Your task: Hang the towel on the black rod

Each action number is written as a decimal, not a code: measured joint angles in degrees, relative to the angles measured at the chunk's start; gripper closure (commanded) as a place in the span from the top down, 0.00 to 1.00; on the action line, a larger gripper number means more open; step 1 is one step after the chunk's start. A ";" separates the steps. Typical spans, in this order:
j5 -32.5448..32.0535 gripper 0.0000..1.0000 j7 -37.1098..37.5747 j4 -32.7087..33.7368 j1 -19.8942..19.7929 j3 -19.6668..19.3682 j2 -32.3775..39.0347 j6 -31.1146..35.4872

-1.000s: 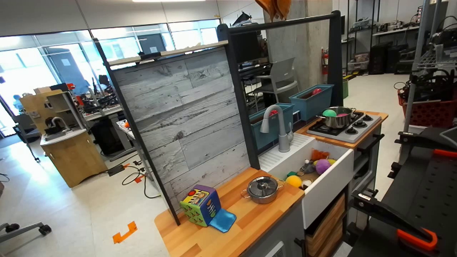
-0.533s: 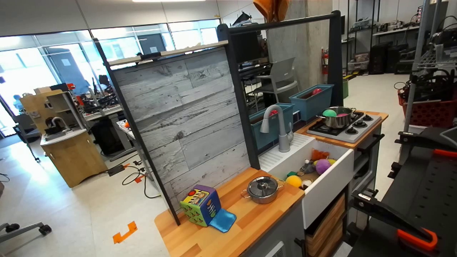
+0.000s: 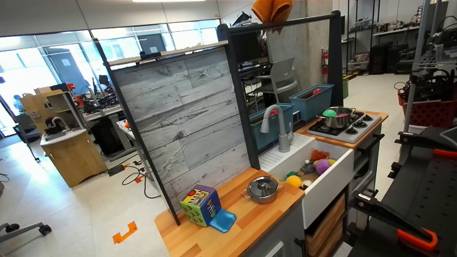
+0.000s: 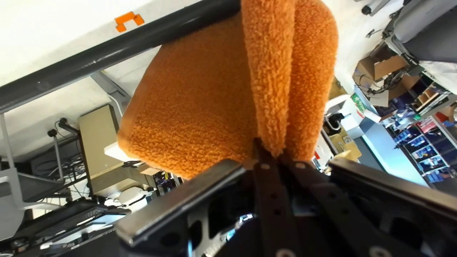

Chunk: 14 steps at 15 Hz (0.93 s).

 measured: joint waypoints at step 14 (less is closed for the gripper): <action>-0.22 0.01 -0.04 -0.82 -0.67 0.38 -4.19 0.04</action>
